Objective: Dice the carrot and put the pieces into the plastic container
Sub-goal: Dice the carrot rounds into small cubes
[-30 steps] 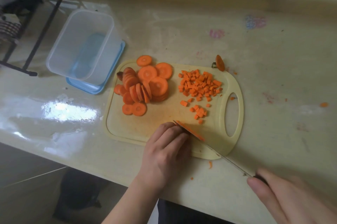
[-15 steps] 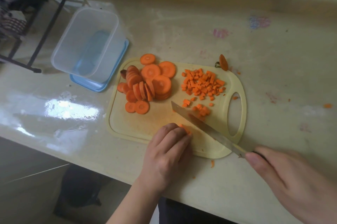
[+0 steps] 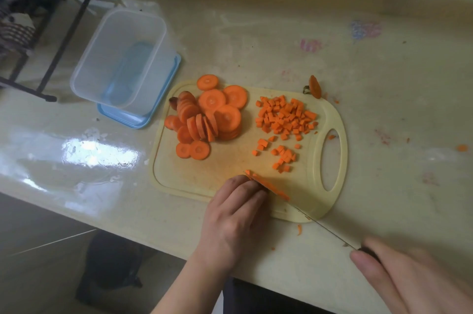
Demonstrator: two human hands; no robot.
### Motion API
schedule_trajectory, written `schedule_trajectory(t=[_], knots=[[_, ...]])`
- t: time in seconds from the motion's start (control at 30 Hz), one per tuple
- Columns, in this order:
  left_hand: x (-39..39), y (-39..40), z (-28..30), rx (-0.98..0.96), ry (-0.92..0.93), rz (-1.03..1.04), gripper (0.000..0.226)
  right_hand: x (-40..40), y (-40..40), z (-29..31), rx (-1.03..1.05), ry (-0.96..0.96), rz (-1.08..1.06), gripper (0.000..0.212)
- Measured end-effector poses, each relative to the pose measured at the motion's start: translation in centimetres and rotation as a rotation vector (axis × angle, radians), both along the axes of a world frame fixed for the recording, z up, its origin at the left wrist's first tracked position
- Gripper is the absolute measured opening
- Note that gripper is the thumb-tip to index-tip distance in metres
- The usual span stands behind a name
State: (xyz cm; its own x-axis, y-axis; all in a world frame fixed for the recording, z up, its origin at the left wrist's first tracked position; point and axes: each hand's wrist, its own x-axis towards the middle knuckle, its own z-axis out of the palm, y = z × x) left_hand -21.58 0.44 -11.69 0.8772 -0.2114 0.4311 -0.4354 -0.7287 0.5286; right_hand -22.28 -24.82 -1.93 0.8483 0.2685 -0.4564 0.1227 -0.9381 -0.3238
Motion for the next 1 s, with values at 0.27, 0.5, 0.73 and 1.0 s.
schedule_trajectory(t=[0.27, 0.5, 0.73, 1.0], knots=[[0.2, 0.2, 0.0, -0.031, -0.009, -0.008, 0.009, 2.8, 0.7, -1.4, 0.287, 0.029, -0.020, 0.050], [0.5, 0.7, 1.4, -0.495, 0.109, 0.208, 0.010, 4.4, -1.0, -1.0, 0.397, 0.011, 0.001, 0.051], [1.3, 2.9, 3.4, -1.079, 0.317, 0.688, 0.012, 2.9, -0.4, -0.4, 0.340, 0.092, 0.138, 0.052], [2.1, 6.8, 4.5, -0.790, 0.412, 0.582, 0.023, 6.1, -2.0, -1.1, 0.271, 0.085, 0.024, 0.075]])
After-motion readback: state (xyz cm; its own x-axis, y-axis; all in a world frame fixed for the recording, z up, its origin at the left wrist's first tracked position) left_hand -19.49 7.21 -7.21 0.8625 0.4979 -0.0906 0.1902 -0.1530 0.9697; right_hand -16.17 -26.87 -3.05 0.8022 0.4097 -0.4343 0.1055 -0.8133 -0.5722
